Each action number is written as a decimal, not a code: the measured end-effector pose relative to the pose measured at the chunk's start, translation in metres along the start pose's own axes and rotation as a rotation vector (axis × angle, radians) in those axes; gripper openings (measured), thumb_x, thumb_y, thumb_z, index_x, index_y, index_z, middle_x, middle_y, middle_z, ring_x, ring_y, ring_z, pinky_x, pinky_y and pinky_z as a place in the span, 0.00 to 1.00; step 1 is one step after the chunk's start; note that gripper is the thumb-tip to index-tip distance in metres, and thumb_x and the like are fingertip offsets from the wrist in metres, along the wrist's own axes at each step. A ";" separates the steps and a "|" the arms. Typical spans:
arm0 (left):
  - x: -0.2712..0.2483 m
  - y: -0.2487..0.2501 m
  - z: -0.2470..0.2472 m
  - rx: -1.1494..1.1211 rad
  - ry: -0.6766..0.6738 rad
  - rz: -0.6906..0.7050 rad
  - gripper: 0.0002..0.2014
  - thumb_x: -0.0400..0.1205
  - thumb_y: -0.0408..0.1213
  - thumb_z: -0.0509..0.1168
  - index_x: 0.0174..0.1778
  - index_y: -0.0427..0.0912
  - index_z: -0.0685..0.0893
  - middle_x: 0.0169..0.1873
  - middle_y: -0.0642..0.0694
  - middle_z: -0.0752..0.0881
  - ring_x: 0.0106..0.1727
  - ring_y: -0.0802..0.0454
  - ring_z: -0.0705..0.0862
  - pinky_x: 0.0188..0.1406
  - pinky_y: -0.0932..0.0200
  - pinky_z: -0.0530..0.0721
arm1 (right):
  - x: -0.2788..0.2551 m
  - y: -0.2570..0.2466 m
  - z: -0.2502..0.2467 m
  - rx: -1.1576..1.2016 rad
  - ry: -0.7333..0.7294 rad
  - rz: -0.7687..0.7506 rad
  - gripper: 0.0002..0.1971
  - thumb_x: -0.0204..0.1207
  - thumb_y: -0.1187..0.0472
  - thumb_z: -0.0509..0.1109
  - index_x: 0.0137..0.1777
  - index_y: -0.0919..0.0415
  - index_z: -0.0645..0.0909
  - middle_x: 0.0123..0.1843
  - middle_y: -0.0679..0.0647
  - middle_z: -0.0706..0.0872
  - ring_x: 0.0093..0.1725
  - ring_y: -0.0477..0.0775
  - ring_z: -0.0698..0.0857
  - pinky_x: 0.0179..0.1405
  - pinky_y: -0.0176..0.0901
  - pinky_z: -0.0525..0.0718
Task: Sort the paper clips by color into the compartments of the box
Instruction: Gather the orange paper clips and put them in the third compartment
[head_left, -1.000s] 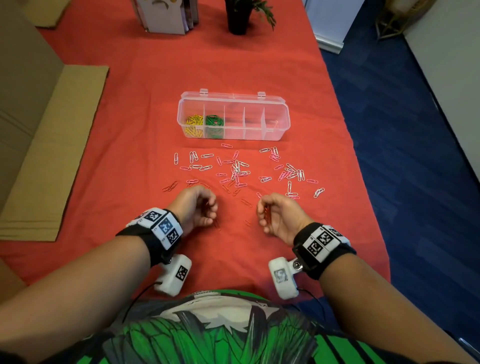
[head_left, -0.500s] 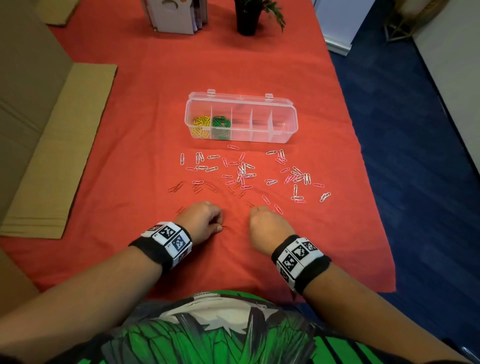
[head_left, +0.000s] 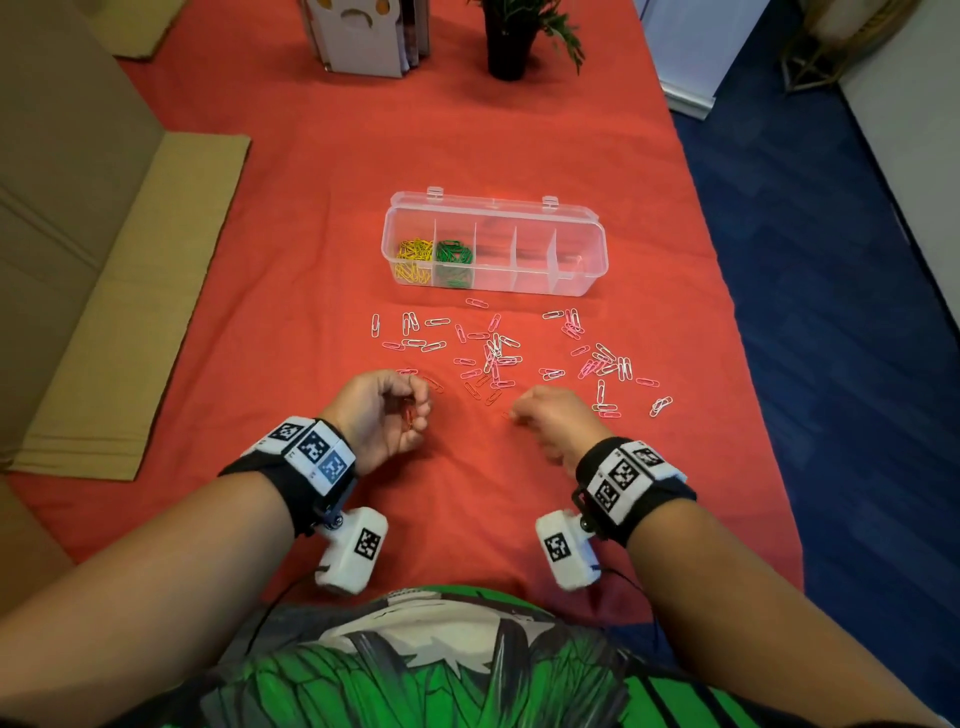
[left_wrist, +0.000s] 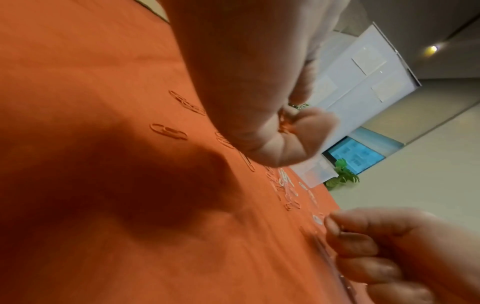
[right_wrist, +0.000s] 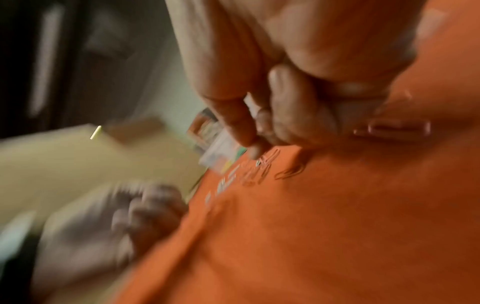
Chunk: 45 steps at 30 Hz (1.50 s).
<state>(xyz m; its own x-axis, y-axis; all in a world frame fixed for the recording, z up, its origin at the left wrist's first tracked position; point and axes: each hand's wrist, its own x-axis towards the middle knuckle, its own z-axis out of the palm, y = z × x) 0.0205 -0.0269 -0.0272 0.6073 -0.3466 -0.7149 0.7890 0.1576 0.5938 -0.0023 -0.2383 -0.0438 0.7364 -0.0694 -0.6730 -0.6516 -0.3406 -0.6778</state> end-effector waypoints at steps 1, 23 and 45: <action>0.003 0.000 -0.001 0.041 0.080 0.011 0.08 0.68 0.33 0.51 0.27 0.42 0.74 0.25 0.46 0.72 0.21 0.54 0.70 0.19 0.70 0.69 | 0.002 0.001 0.001 -0.261 0.061 -0.059 0.04 0.76 0.60 0.63 0.41 0.56 0.78 0.39 0.57 0.83 0.35 0.57 0.80 0.31 0.40 0.75; 0.010 -0.002 -0.034 1.604 0.548 0.063 0.14 0.77 0.43 0.65 0.47 0.35 0.86 0.51 0.35 0.87 0.57 0.37 0.84 0.54 0.52 0.80 | 0.000 0.001 0.032 -1.111 0.081 -0.341 0.17 0.76 0.65 0.54 0.64 0.68 0.69 0.63 0.65 0.76 0.60 0.67 0.81 0.55 0.57 0.81; 0.044 0.114 0.078 0.012 -0.053 0.086 0.10 0.78 0.40 0.52 0.32 0.46 0.73 0.32 0.49 0.76 0.35 0.53 0.75 0.42 0.60 0.76 | 0.024 -0.076 -0.059 1.061 -0.151 0.152 0.12 0.78 0.63 0.52 0.42 0.64 0.77 0.38 0.57 0.77 0.36 0.50 0.75 0.38 0.40 0.75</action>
<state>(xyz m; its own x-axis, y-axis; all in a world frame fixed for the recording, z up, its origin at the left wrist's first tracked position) 0.1302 -0.0963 0.0379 0.6666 -0.3806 -0.6410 0.7330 0.1781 0.6565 0.0759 -0.2698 0.0089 0.6516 0.0987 -0.7521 -0.6133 0.6520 -0.4458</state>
